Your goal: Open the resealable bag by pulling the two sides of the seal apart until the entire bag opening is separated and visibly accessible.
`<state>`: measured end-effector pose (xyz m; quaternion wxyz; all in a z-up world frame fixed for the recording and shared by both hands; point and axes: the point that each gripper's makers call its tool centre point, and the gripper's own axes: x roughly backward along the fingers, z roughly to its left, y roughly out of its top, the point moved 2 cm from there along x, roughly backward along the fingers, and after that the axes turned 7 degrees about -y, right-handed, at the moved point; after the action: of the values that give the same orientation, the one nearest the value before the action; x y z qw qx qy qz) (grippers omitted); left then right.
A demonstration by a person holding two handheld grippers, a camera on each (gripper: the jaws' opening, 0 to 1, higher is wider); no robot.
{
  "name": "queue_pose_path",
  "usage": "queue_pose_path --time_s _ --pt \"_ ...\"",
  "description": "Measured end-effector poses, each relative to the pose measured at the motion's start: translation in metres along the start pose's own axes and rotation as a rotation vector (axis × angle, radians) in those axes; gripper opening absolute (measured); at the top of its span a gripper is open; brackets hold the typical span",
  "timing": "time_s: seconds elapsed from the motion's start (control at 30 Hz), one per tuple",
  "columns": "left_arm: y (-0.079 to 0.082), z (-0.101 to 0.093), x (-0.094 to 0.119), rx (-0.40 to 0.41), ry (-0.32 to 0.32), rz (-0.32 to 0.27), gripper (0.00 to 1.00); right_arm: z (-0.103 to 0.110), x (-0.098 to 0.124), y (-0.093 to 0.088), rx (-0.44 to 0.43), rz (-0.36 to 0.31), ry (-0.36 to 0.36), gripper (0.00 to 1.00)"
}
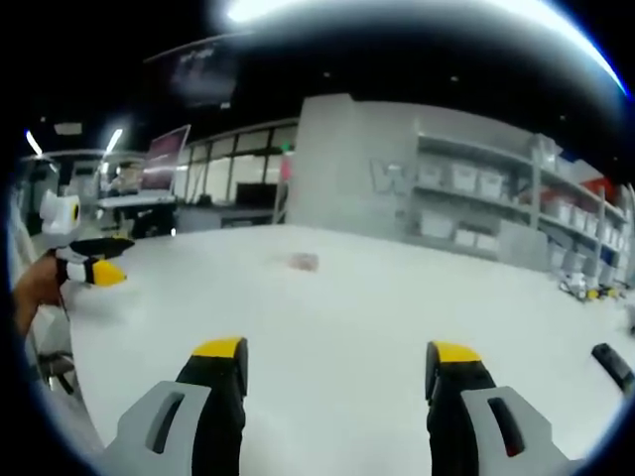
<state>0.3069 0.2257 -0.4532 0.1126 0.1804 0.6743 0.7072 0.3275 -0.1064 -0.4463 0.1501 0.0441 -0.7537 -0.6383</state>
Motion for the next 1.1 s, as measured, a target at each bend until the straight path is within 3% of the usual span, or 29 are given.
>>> queue_pose_path --time_s 1.1 --pt "0.0050 -0.0003 -0.0004 -0.018 0.004 -0.007 0.97 0.0008 0.0006 0.0025 0.003 -0.010 0.005 0.74"
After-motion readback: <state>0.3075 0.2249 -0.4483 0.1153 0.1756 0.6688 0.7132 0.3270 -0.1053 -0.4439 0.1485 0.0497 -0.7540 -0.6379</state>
